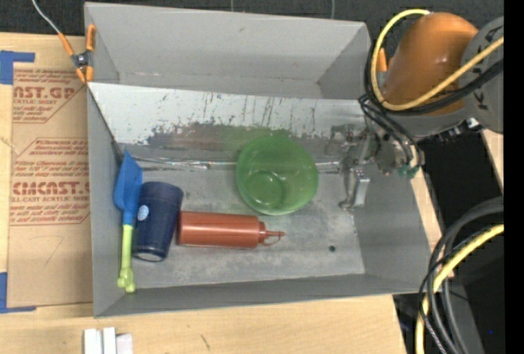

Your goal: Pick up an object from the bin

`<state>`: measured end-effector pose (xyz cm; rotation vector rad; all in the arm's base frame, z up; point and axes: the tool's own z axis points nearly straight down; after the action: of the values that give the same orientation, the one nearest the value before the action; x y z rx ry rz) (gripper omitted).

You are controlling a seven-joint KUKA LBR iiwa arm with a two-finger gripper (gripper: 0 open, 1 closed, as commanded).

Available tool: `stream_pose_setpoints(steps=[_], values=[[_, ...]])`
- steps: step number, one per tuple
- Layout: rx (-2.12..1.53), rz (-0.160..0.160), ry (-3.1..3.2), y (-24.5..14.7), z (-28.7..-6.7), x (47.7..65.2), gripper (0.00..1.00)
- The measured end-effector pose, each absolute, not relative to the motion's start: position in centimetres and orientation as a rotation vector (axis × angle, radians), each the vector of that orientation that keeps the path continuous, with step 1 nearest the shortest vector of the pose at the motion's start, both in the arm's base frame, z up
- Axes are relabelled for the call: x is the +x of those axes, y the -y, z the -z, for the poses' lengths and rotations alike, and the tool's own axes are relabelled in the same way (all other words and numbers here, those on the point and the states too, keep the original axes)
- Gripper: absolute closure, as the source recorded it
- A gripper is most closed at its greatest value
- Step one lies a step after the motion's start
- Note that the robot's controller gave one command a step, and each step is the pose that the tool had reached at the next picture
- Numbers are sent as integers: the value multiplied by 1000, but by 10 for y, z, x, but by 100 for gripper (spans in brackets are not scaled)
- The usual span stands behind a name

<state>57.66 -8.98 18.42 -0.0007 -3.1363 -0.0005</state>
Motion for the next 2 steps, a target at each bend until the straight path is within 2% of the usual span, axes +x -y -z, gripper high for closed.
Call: stream_pose_setpoints(steps=[1, 2], values=[[1, -1, 3144, 89, -189, 578, 0], [84, 0, 3140, 60, -97, 580, 0]])
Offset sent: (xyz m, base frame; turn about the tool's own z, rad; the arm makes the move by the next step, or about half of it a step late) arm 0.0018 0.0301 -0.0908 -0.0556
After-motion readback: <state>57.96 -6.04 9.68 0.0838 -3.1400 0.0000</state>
